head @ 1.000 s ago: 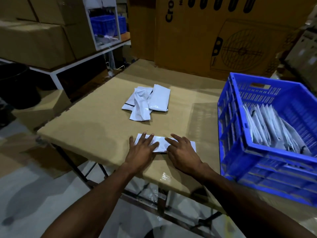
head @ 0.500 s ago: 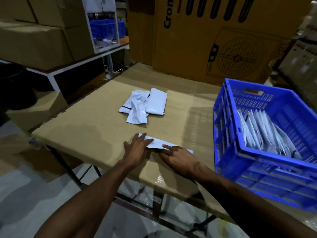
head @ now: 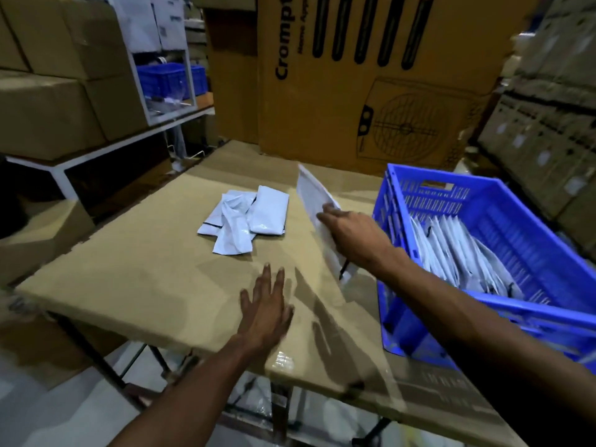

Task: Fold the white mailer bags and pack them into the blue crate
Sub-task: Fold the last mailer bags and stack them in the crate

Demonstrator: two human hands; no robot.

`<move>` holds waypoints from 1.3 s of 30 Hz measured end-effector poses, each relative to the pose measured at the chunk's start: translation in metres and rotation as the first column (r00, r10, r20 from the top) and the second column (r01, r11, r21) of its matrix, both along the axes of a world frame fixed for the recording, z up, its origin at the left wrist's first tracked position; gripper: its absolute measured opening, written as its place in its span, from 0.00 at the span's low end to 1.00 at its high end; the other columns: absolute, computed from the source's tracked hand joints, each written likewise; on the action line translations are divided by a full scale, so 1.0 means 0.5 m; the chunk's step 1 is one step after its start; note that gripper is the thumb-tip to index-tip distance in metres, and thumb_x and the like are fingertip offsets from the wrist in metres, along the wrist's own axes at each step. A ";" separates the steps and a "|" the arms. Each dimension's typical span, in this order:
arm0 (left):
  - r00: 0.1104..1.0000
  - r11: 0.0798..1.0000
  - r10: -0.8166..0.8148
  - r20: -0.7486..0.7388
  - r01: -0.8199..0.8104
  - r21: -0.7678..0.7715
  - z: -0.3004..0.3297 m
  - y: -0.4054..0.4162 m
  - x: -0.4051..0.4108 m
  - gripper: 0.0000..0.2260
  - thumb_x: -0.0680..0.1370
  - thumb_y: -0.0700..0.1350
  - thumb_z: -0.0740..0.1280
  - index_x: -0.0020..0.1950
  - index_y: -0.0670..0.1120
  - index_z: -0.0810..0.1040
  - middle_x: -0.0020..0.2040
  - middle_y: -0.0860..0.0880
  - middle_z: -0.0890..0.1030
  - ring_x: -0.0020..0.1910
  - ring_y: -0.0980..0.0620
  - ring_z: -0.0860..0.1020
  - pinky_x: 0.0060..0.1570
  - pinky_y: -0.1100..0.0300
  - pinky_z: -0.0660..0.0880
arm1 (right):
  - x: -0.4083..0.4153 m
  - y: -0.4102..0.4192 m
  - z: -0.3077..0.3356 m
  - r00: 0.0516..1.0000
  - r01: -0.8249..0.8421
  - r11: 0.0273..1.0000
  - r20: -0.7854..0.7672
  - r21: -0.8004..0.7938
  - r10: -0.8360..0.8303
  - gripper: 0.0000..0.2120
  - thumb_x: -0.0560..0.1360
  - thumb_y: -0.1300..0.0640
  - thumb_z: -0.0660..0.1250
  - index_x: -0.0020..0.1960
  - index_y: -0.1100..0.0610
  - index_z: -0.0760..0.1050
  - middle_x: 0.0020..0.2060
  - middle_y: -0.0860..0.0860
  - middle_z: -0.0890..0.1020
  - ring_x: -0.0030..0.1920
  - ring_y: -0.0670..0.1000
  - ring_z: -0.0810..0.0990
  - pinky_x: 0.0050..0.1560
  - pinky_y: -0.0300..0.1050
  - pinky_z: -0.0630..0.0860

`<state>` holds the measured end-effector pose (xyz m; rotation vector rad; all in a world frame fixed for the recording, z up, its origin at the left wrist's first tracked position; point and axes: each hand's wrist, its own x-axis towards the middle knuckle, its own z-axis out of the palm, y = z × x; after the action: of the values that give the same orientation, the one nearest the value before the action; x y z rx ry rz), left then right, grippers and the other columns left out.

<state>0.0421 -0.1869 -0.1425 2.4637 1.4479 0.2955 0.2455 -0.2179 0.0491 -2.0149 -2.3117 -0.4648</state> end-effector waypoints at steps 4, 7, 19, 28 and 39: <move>0.991 0.995 -0.097 -0.094 0.100 0.025 -0.013 -0.012 0.045 0.33 0.83 0.59 0.53 0.82 0.54 0.39 0.82 0.46 0.36 0.82 0.44 0.46 0.73 0.32 0.52 | 0.062 -0.019 0.061 0.998 0.057 0.994 -0.047 0.095 -0.053 0.25 0.71 0.67 0.61 0.68 0.57 0.71 0.70 0.57 0.72 0.54 0.65 0.80 0.46 0.61 0.78; 0.976 0.990 -0.136 -0.169 0.142 0.023 -0.010 -0.021 0.074 0.32 0.83 0.60 0.52 0.83 0.53 0.41 0.82 0.46 0.38 0.82 0.44 0.46 0.72 0.32 0.52 | 0.112 -0.035 0.094 0.994 0.108 0.979 -0.044 0.173 -0.102 0.21 0.73 0.67 0.61 0.65 0.56 0.74 0.65 0.55 0.76 0.52 0.64 0.81 0.44 0.60 0.79; 0.947 0.966 -0.258 -0.191 0.255 -0.039 0.009 -0.044 0.181 0.31 0.83 0.60 0.52 0.83 0.52 0.47 0.83 0.47 0.41 0.81 0.44 0.44 0.73 0.32 0.51 | 0.290 -0.131 0.142 0.955 0.296 0.906 -0.081 0.302 -0.285 0.13 0.72 0.61 0.66 0.57 0.57 0.75 0.53 0.57 0.81 0.48 0.65 0.80 0.37 0.57 0.78; 0.939 0.963 -0.270 -0.212 0.264 -0.057 0.015 -0.061 0.239 0.29 0.84 0.59 0.52 0.82 0.52 0.50 0.83 0.46 0.42 0.81 0.44 0.47 0.72 0.30 0.50 | 0.423 -0.197 0.090 0.892 0.442 0.878 0.015 0.182 -0.452 0.17 0.68 0.65 0.64 0.56 0.55 0.73 0.52 0.57 0.82 0.48 0.63 0.82 0.39 0.55 0.78; 0.930 0.950 -0.312 -0.194 0.304 -0.071 0.009 -0.063 0.296 0.28 0.84 0.60 0.50 0.82 0.51 0.51 0.83 0.47 0.43 0.81 0.42 0.46 0.71 0.29 0.50 | 0.539 -0.265 0.018 0.832 0.537 0.844 0.170 -0.007 -0.528 0.09 0.71 0.64 0.62 0.50 0.55 0.73 0.49 0.55 0.79 0.48 0.61 0.82 0.39 0.53 0.78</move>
<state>0.1898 -0.2183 -0.1381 2.7002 1.0943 -0.0518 0.5152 -0.3502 0.0582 -2.7458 -1.8069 -0.6087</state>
